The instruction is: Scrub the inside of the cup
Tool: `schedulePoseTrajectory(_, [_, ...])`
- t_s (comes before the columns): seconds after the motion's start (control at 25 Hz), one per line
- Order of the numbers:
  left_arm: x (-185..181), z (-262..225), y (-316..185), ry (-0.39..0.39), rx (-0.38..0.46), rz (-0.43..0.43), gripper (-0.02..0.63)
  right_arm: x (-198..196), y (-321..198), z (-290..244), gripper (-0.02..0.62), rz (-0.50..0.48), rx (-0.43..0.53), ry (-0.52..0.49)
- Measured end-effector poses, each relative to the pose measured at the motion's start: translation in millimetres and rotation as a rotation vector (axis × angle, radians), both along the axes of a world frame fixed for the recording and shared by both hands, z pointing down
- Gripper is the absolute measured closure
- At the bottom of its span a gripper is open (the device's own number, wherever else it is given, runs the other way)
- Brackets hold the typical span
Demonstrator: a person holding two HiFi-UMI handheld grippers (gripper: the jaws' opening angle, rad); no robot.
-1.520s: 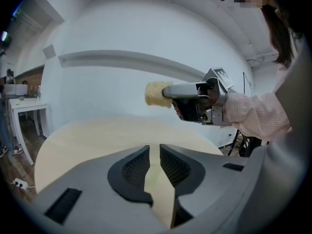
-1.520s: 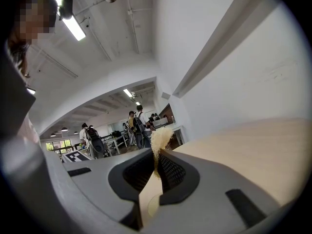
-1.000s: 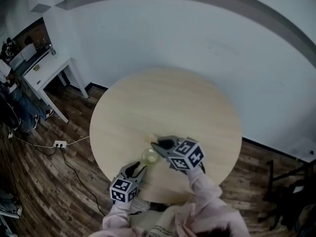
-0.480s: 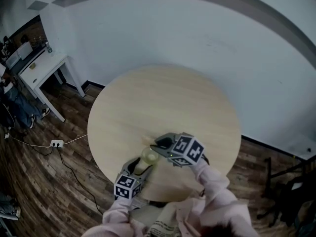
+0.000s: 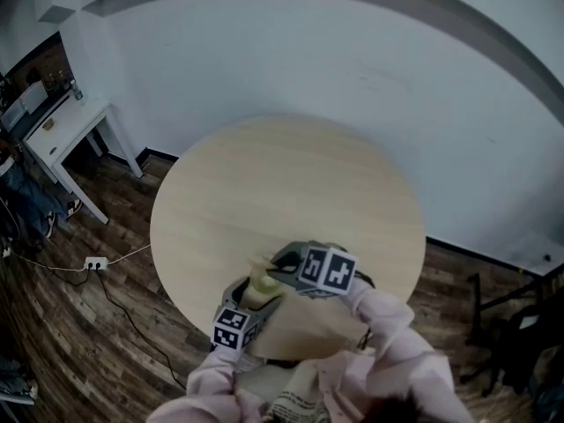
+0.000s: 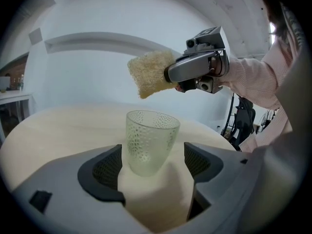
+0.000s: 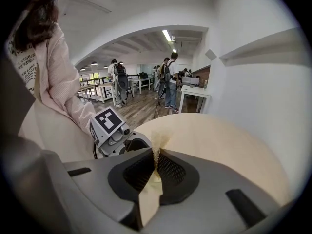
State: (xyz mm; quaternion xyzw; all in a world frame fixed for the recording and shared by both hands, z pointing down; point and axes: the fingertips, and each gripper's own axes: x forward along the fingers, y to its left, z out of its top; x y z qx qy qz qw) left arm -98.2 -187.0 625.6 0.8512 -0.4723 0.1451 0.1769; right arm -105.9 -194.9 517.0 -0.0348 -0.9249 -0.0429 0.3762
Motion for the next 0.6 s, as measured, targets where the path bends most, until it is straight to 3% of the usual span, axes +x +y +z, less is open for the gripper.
schedulePoseTrajectory(0.6, [2.9,0.2,-19.4,-0.010,0.033,0.032,0.212,1.4,7.7,30.5,0.580,-0.127,0.108,0.219])
